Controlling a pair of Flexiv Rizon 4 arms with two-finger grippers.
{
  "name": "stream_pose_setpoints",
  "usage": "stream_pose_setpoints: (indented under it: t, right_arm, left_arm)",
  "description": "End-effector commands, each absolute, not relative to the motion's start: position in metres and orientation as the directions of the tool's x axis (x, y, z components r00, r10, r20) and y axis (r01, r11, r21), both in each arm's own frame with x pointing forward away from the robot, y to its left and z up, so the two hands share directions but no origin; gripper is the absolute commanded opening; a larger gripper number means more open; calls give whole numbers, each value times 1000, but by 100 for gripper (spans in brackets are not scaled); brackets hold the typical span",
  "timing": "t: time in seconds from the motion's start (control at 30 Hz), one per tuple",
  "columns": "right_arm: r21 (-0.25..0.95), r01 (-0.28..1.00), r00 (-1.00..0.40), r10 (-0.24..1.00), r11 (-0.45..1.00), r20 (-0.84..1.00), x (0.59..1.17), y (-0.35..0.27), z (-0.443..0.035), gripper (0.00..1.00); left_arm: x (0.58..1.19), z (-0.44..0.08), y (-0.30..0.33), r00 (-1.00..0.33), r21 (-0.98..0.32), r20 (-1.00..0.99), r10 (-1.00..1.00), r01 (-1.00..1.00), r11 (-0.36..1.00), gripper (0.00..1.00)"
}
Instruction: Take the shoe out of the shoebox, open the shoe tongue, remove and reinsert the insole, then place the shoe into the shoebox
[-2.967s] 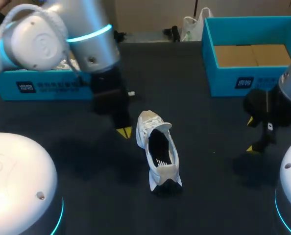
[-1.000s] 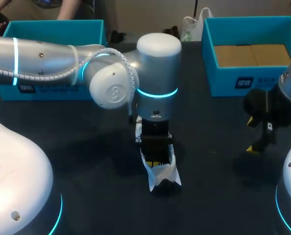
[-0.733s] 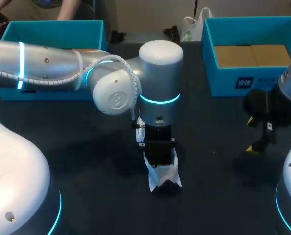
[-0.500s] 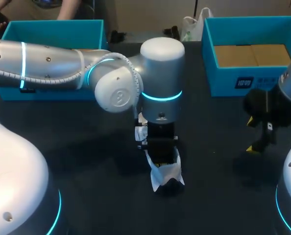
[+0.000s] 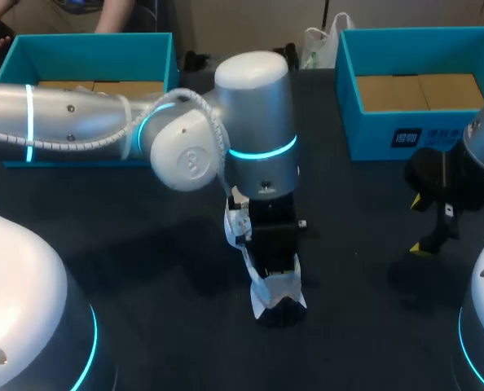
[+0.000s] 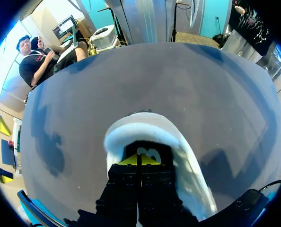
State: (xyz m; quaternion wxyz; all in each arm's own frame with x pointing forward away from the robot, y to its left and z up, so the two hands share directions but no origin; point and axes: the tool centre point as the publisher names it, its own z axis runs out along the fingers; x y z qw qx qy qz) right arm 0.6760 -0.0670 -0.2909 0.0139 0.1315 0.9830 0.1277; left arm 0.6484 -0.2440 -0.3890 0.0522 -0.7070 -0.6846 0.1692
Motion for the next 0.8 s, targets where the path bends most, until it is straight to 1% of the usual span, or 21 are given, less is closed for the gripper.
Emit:
stream_pose_setpoints:
  t: [0.03,0.1,0.23,0.43,0.67,0.8]
  right_arm:
    - [252,256,-965,263,933,4,675,-66,-291,100]
    - [252,256,-965,263,933,4,675,-66,-291,100]
    - [252,256,-965,263,933,4,675,-66,-291,100]
    - [252,256,-965,263,933,4,675,-66,-291,100]
    - [252,256,-965,263,933,4,675,-66,-291,100]
    - [252,256,-965,263,933,4,675,-66,-291,100]
  left_arm:
    - [642,-413,-254,6,-291,-165,986,955,-54,0]
    - [642,-419,-252,5,-257,-153,988,965,-45,0]
    - [646,-423,-245,1,-261,-139,990,964,-37,0]
    - [654,-396,-223,12,-229,-121,993,973,-40,0]
    - [664,-371,-218,-49,-185,-120,992,982,27,0]
    - [667,-368,-220,-69,-170,-115,991,984,48,0]
